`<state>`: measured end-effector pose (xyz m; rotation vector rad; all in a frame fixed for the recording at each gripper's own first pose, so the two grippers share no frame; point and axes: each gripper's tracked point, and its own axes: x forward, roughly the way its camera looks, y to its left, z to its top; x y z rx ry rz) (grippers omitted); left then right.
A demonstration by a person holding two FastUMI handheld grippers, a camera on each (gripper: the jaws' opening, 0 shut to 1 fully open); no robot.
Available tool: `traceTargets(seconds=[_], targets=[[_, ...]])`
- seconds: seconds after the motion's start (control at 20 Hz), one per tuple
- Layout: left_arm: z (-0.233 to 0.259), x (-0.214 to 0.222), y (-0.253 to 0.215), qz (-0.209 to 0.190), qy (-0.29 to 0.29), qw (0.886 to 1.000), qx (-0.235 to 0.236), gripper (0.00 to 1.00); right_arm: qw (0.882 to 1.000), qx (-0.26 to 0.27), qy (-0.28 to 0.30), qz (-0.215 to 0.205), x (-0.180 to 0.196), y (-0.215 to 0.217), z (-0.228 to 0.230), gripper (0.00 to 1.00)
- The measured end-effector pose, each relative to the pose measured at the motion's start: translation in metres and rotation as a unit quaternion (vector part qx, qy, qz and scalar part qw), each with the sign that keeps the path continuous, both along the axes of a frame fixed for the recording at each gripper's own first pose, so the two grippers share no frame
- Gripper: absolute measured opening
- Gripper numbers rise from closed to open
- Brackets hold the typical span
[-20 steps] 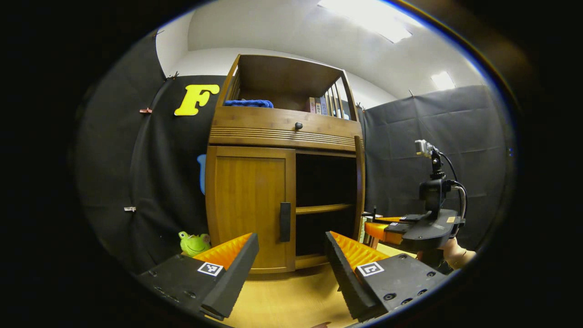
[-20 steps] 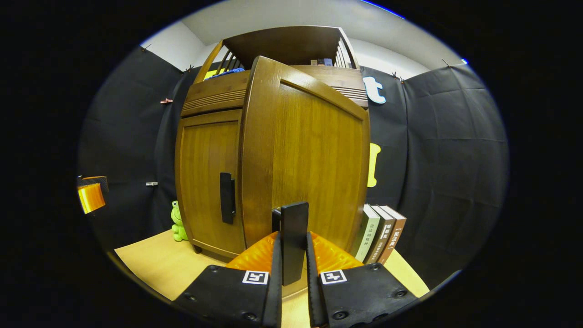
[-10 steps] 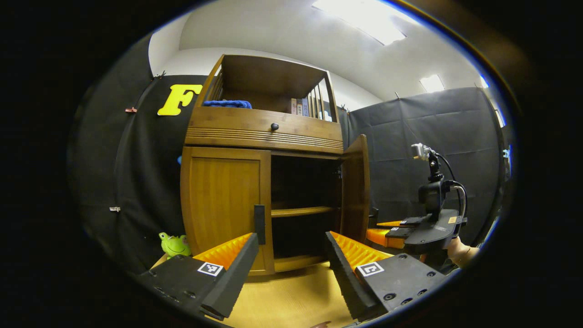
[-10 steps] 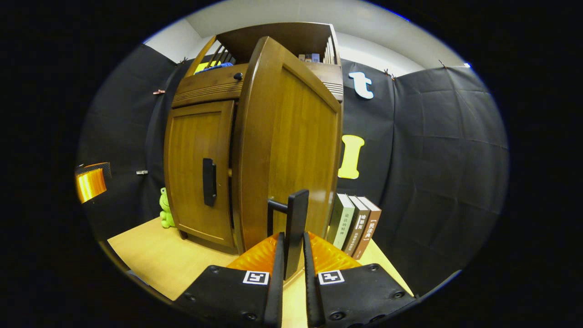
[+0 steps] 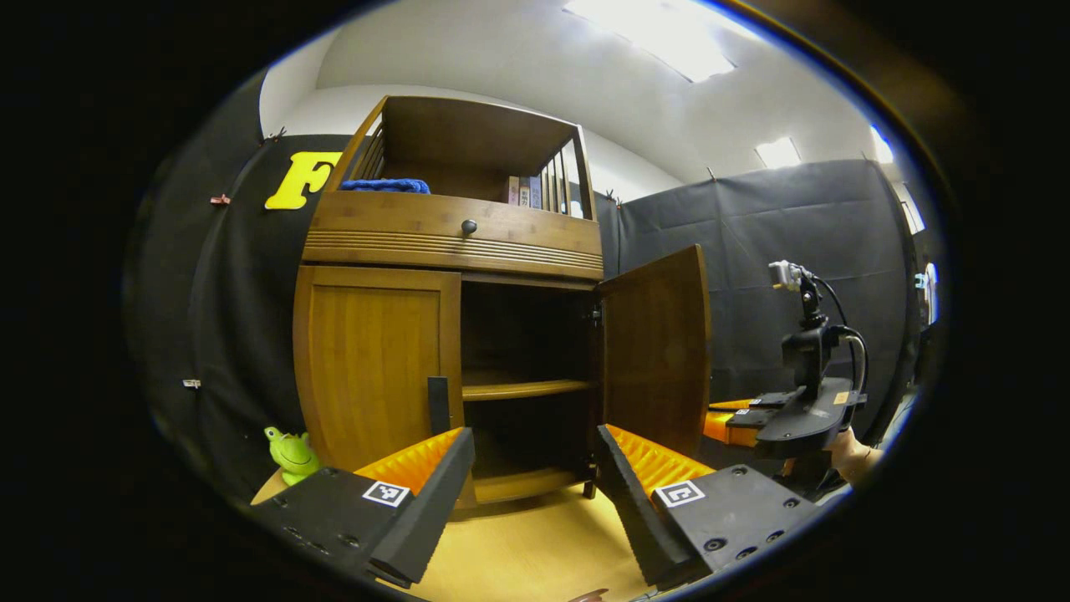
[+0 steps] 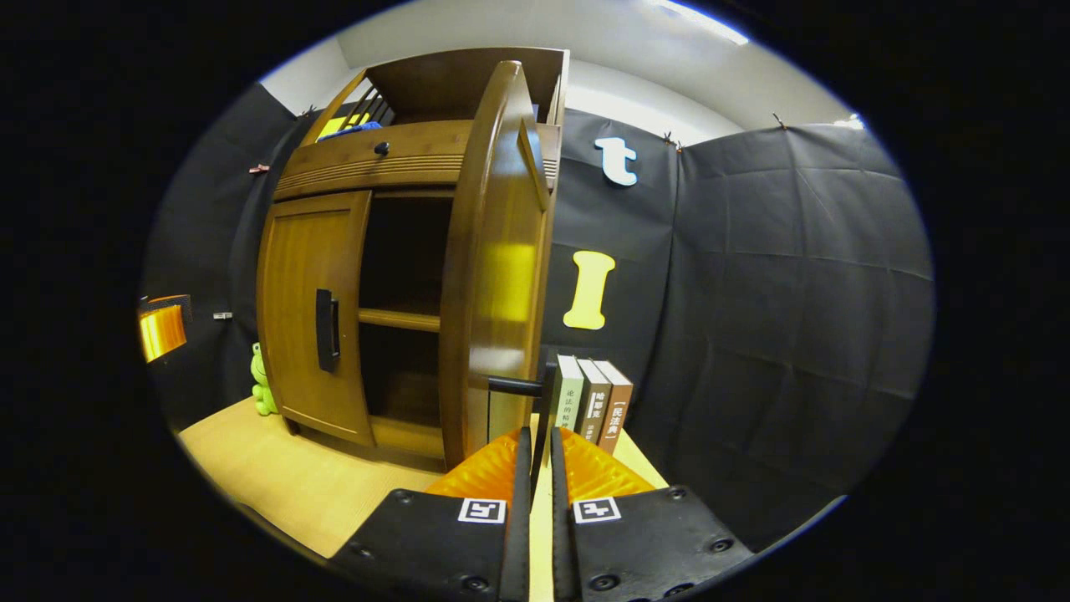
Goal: Open the right door of the double-door shoe cabinet with the right hand, and open the left door with the left hand.
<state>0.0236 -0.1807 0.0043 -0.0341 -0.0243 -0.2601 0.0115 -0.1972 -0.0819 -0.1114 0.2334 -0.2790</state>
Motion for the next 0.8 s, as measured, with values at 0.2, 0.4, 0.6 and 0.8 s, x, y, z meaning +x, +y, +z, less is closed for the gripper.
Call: traceTargets(seconds=[0.2, 0.4, 0.6, 0.8], targets=[[-0.001, 0.004, -0.011, -0.004, -0.001, 1.0, 0.003, 0.91, 1.0, -0.002, -0.007, -0.025, -0.015, -0.023, 0.007, 0.12], [-0.005, 0.009, -0.02, -0.013, 0.0, 1.0, 0.009, 0.89, 0.999, 0.001, -0.017, -0.046, -0.029, -0.043, 0.012, 0.15], [-0.004, 0.003, -0.026, -0.014, 0.0, 1.0, 0.01, 0.89, 0.998, 0.015, -0.046, -0.028, -0.047, -0.034, 0.031, 0.12], [-0.003, 0.001, -0.024, -0.014, -0.001, 1.0, 0.007, 0.91, 0.999, 0.01, -0.047, 0.009, -0.052, -0.006, 0.037, 0.22]])
